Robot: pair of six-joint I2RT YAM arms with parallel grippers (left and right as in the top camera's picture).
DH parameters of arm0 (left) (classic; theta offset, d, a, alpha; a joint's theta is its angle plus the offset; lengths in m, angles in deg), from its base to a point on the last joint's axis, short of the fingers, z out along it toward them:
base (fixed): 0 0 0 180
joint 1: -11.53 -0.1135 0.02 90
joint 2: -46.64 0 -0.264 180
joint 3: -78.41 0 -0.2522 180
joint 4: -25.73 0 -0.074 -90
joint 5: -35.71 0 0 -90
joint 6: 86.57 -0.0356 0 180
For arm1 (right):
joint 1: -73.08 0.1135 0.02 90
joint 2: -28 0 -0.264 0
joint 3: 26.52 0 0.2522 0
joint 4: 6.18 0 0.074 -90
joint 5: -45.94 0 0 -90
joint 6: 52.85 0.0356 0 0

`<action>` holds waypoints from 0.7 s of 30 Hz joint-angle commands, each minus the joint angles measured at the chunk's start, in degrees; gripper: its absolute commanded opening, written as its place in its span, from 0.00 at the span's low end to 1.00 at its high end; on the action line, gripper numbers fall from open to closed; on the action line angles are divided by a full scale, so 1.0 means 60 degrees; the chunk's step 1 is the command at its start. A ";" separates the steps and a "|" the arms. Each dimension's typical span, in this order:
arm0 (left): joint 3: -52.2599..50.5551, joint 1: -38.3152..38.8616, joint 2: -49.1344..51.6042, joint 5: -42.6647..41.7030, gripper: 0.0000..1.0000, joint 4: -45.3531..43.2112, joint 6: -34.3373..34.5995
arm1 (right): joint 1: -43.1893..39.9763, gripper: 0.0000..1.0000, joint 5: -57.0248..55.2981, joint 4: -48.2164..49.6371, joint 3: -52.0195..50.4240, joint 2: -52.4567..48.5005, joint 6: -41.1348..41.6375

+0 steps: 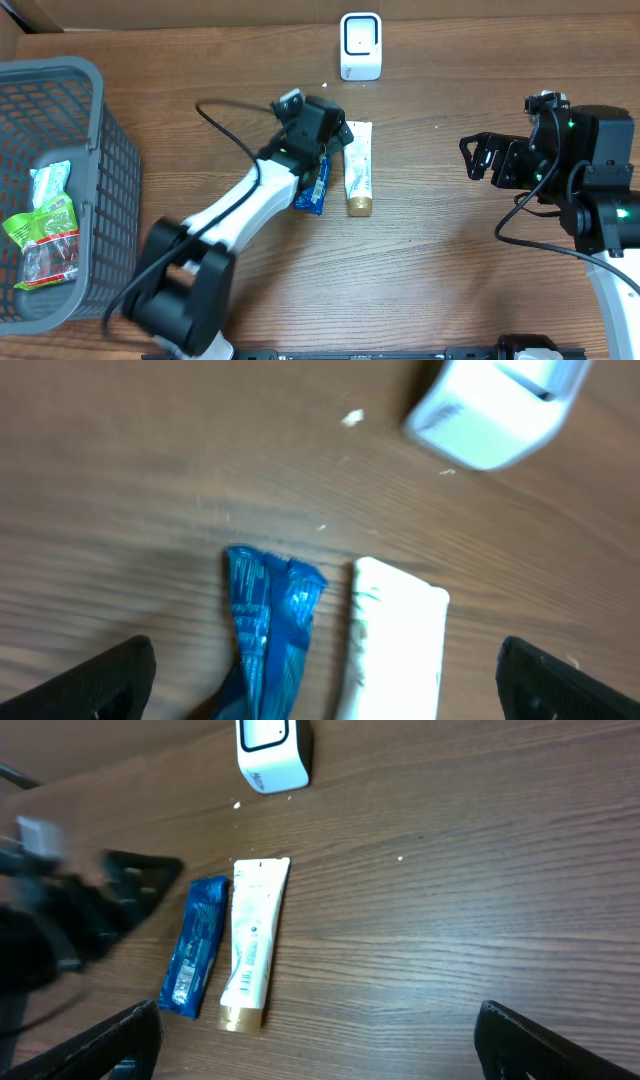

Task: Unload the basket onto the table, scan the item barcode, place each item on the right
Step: 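Carry the blue snack and set it left of the tube, then reach the left gripper into the basket toward the green snack bag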

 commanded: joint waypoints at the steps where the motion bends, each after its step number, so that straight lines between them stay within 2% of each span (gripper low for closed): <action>1: 0.1213 -0.0084 -0.1982 0.0229 1.00 0.1060 -0.3293 | 0.0029 1.00 0.0058 0.0080 0.0277 0.0033 -0.0044; 7: 0.2448 -0.0157 -0.3920 0.0248 1.00 0.3767 -0.5242 | 0.0029 1.00 0.0062 0.0288 0.0277 0.0033 -0.0044; 11: 0.2892 -0.0765 -0.4801 0.0335 1.00 0.4852 -0.5195 | 0.0029 1.00 0.0066 0.0313 0.0277 0.0033 -0.0040; 14: 0.3304 -0.1763 -0.5293 0.0240 1.00 0.5621 -0.4878 | 0.0029 1.00 0.0066 0.0306 0.0277 0.0033 -0.0040; 21: 0.4645 -0.4317 -0.5566 0.0226 1.00 0.7362 -0.4929 | 0.0029 1.00 0.0073 0.0306 0.0277 0.0033 -0.0036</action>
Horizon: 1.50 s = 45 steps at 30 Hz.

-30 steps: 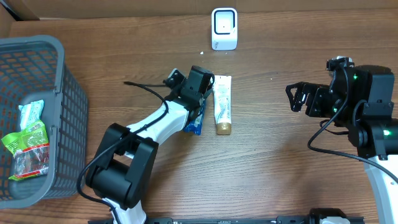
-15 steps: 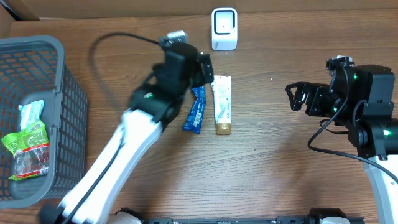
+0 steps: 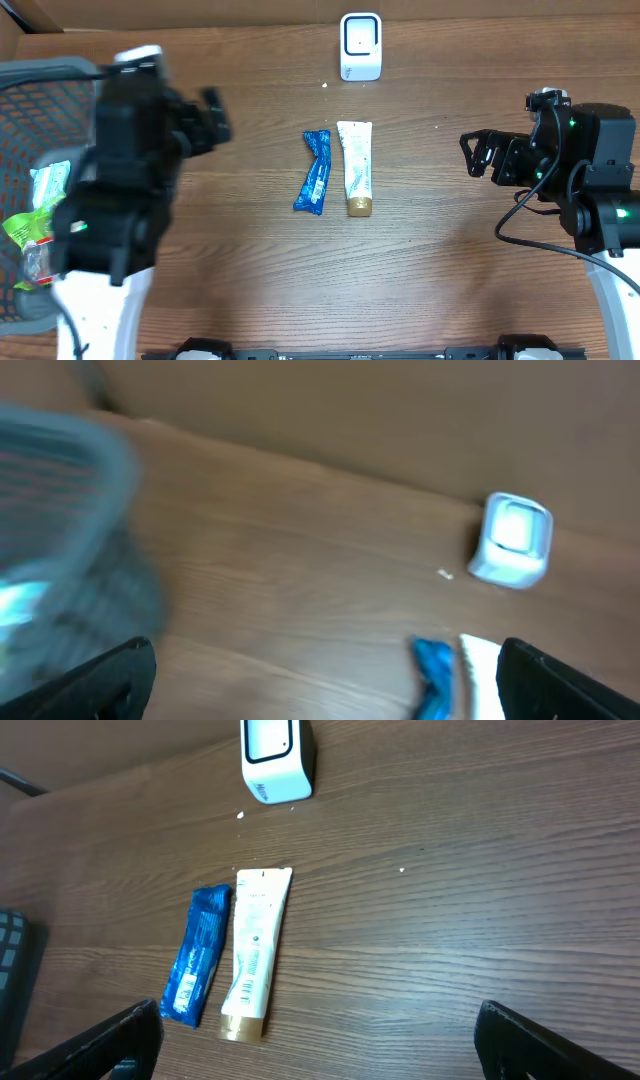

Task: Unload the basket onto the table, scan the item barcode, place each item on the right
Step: 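Reach the left gripper into the basket toward the green snack bag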

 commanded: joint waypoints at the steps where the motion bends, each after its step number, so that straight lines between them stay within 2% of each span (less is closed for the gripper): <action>1: 0.0947 -0.1344 -0.0200 0.0066 1.00 0.0783 -0.0273 | 0.0029 1.00 0.0098 0.0051 0.0277 0.0033 -0.0033; 3: 0.1188 -0.2106 -0.0157 0.0000 1.00 0.1246 -0.0277 | 0.0029 1.00 0.0244 0.0051 0.0277 0.0033 -0.0036; 5: 0.1311 -0.3526 -0.0109 -0.0441 1.00 0.1683 -0.0353 | 0.0029 1.00 0.0379 0.0040 0.0277 0.0033 -0.0036; 12: 0.1315 -0.6757 0.0463 -0.1996 1.00 0.1861 -0.0790 | 0.0029 1.00 0.0382 -0.0106 0.0277 0.0033 -0.0036; 14: 0.1315 -0.7555 0.0852 -0.2652 1.00 0.1963 -0.1126 | 0.0029 1.00 0.0382 -0.0127 0.0277 0.0033 -0.0036; 17: 0.1315 -0.8419 0.1639 -0.2860 1.00 0.2197 -0.1439 | 0.0029 1.00 0.0382 -0.0124 0.0277 0.0033 -0.0036; 19: 0.1311 -0.8619 0.2116 -0.2830 0.98 0.2291 -0.1574 | 0.0029 1.00 0.0382 -0.0120 0.0277 0.0033 -0.0036; 21: 0.1311 -0.8692 0.2634 -0.2703 0.90 0.2459 -0.1668 | 0.0029 1.00 0.0386 -0.0095 0.0277 0.0033 -0.0036; 26: 0.1304 -0.8692 0.4033 -0.1617 0.80 0.3104 -0.1475 | 0.0029 1.00 0.0415 0.0018 0.0277 0.0033 -0.0040; 37: 0.1253 -0.8921 0.6269 -0.0586 0.75 0.3177 -0.0004 | 0.0029 1.00 0.0415 0.0011 0.0277 0.0033 -0.0040; 42: 0.0743 -0.9355 0.6331 -0.0240 0.76 0.2696 0.0506 | 0.0029 1.00 0.0415 0.0015 0.0277 0.0033 -0.0040; 45: -0.0178 -0.9675 0.6331 -0.0240 0.78 0.1719 0.0521 | 0.0029 1.00 0.0415 0.0018 0.0277 0.0033 -0.0040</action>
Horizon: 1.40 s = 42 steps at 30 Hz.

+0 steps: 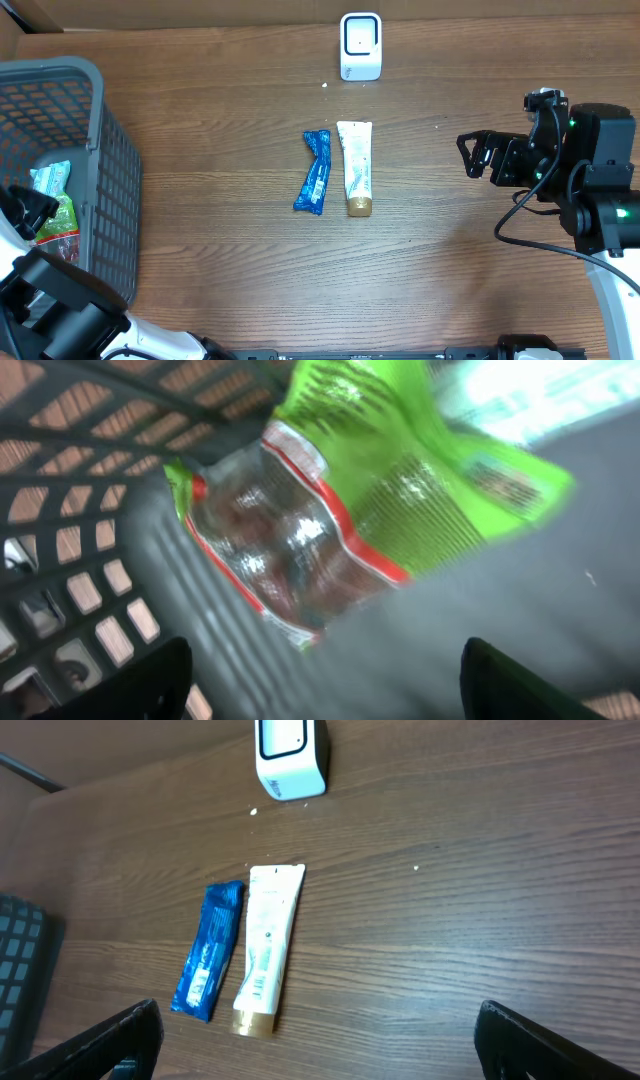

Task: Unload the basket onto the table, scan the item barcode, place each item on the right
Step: 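Reach the left gripper into the basket toward the green snack bag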

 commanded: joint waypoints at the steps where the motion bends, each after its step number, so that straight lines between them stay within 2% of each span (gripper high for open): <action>1: -0.1155 -0.0339 0.0036 0.0306 0.79 -0.0801 0.0368 | 0.0029 1.00 0.0091 0.0029 0.0277 0.0033 -0.0040; 8: -0.3042 -0.0208 0.0036 0.0302 0.80 -0.3009 0.0153 | 0.0029 1.00 0.0095 0.0025 0.0277 0.0033 -0.0036; 15: -0.3184 -0.0098 0.0036 0.0299 0.77 -0.3373 0.0153 | 0.0029 1.00 0.0095 0.0029 0.0277 0.0033 -0.0036; 16: -0.3184 -0.0102 0.0036 0.0302 0.78 -0.3413 0.0153 | 0.0029 1.00 0.0095 0.0025 0.0277 0.0033 -0.0036; 19: -0.3184 -0.0102 0.0036 0.0299 0.96 -0.3592 0.0153 | 0.0029 1.00 0.0091 0.0025 0.0277 0.0033 -0.0036; 20: -0.3184 -0.0102 0.0036 0.0299 1.00 -0.3657 0.0153 | 0.0029 1.00 0.0091 0.0025 0.0277 0.0033 -0.0040; 33: -0.3676 -0.0036 0.0266 -0.0310 0.98 -0.4339 -0.0251 | 0.0029 1.00 0.0091 0.0127 0.0277 0.0029 -0.0036; 35: -0.3727 -0.0036 0.0342 -0.0317 0.96 -0.4331 -0.0248 | 0.0029 1.00 0.0091 0.0124 0.0277 0.0033 -0.0036; 37: -0.3763 -0.0036 0.0368 -0.0328 0.86 -0.4320 -0.0248 | 0.0029 1.00 0.0091 0.0127 0.0277 0.0029 -0.0036; 38: -0.3778 -0.0036 0.0368 -0.0382 0.77 -0.4309 -0.0248 | 0.0029 1.00 0.0091 0.0127 0.0277 0.0029 -0.0040; 40: -0.3774 -0.0036 0.0368 -0.0506 0.52 -0.4284 -0.0248 | 0.0029 1.00 0.0095 0.0127 0.0277 0.0033 -0.0036; 42: -0.3778 -0.0036 0.0368 -0.0688 0.32 -0.4258 -0.0248 | 0.0029 1.00 0.0091 0.0127 0.0277 0.0033 -0.0036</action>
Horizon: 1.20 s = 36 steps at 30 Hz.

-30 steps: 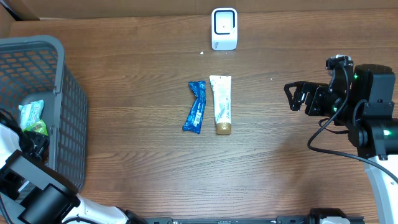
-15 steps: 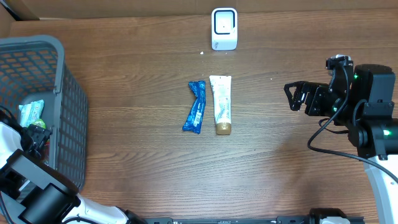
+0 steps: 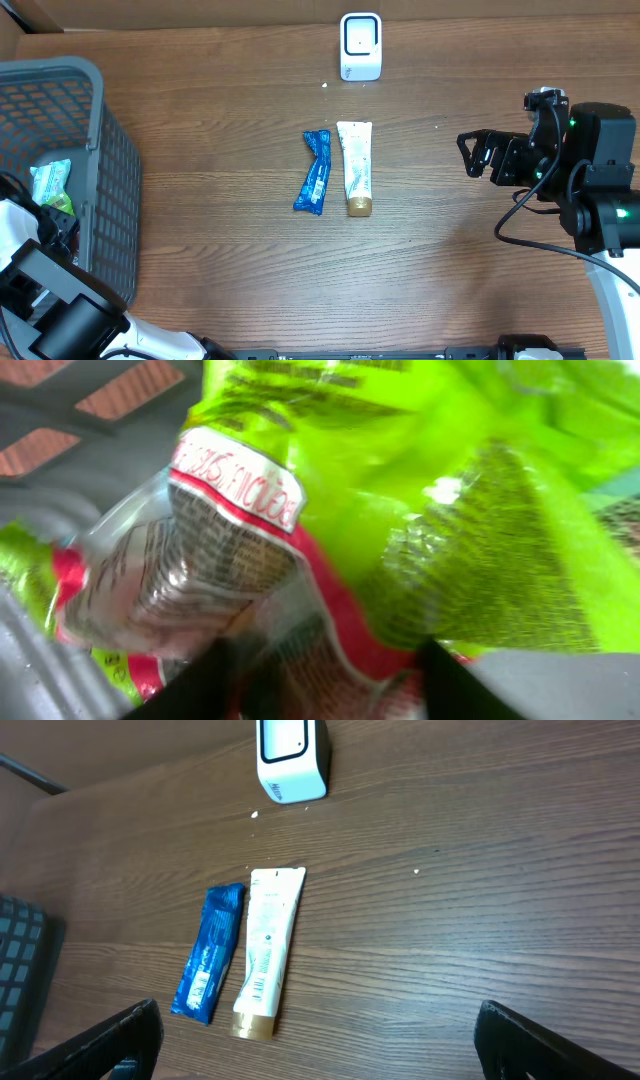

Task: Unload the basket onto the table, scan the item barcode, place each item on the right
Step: 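Reach the left gripper into the basket toward the green snack bag, then grasp the green snack bag and lift it from the basket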

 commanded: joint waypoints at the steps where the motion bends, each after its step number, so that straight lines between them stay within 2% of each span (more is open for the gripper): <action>1: -0.0270 0.0076 0.0361 -0.0557 0.26 0.0124 -0.0029 | 0.0029 1.00 0.0095 0.0055 0.0277 0.0033 -0.0040; 3: -0.0273 0.0076 0.0361 -0.0681 0.07 0.0197 -0.0029 | 0.0029 1.00 0.0091 0.0055 0.0277 0.0029 -0.0036; 4: -0.0273 0.0076 0.0361 -0.0696 0.04 0.0233 -0.0029 | 0.0029 1.00 0.0095 0.0051 0.0277 0.0029 -0.0036; 8: -0.0244 0.0076 0.0342 -0.0761 0.04 0.0481 -0.0033 | 0.0029 1.00 0.0095 0.0051 0.0277 0.0029 -0.0036; 17: 0.1494 0.0076 -0.0040 -0.3636 0.04 0.1821 -0.1552 | 0.0029 1.00 0.0095 0.0047 0.0277 0.0033 -0.0036; 22: 0.2514 0.0076 -0.0131 -0.3825 0.04 0.2608 -0.1792 | 0.0029 1.00 0.0095 0.0040 0.0277 0.0033 -0.0036; 27: 0.2291 0.0098 -0.0113 -0.3829 0.04 0.2743 -0.2667 | 0.0029 1.00 0.0091 0.0047 0.0277 0.0029 -0.0036; 28: 0.2215 0.0102 -0.0113 -0.3796 0.16 0.2725 -0.2728 | 0.0029 1.00 0.0091 0.0055 0.0277 0.0033 -0.0036; 29: 0.2109 0.0106 -0.0113 -0.3603 0.38 0.2707 -0.2725 | 0.0029 1.00 0.0091 0.0058 0.0273 0.0033 -0.0036; 30: 0.2018 0.0113 -0.0113 -0.3326 0.54 0.2707 -0.2707 | 0.0029 1.00 0.0091 0.0058 0.0273 0.0033 -0.0036; 31: 0.1912 0.0113 -0.0113 -0.2936 0.65 0.2714 -0.2663 | 0.0029 1.00 0.0091 0.0058 0.0273 0.0029 -0.0040; 32: 0.1807 0.0113 -0.0113 -0.2524 0.99 0.2710 -0.2575 | 0.0029 1.00 0.0091 0.0055 0.0270 0.0029 -0.0040; 36: 0.1355 0.0102 -0.0113 -0.1763 1.00 0.2342 -0.2055 | 0.0029 1.00 0.0091 0.0047 0.0270 0.0022 -0.0040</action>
